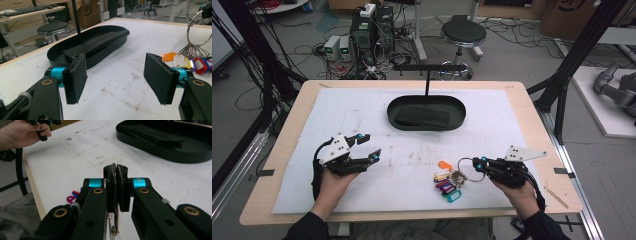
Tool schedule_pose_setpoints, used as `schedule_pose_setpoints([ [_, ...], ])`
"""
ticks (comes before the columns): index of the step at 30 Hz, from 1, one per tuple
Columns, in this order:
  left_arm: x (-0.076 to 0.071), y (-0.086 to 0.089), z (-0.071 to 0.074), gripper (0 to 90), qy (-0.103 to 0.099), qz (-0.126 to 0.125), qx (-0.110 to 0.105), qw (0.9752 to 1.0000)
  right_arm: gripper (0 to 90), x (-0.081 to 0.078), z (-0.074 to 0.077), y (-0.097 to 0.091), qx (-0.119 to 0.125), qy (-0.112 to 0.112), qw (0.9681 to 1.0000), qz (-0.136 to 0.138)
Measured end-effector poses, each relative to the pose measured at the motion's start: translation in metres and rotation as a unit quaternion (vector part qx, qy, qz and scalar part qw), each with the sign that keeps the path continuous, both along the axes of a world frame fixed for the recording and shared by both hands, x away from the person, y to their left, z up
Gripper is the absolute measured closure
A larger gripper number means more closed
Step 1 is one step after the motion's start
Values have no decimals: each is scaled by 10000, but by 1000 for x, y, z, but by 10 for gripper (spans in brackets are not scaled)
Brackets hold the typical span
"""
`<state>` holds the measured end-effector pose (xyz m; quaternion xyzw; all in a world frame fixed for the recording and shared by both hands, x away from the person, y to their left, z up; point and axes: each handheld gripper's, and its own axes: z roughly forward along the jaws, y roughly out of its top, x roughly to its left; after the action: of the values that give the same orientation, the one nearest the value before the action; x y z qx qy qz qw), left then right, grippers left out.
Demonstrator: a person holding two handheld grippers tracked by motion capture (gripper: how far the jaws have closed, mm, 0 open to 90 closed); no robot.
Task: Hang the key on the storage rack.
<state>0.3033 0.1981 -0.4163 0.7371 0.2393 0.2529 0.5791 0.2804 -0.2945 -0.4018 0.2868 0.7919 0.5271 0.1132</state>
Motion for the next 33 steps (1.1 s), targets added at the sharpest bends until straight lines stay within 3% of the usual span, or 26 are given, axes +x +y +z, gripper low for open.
schedule_pose_setpoints([
  [7, -6, 5, 4, 348, -50, 97, -88, 9999, 882, 13, 13, 9, -5, -127, 9995, 298],
  [16, -4, 2, 5, 349, -50, -11, -88, 9999, 883, 28, 39, 15, 149, -354, 9983, 447],
  [33, -1, -1, 5, 349, -43, -94, -55, 9999, 883, 53, 74, 10, 380, -676, 9963, 381],
])
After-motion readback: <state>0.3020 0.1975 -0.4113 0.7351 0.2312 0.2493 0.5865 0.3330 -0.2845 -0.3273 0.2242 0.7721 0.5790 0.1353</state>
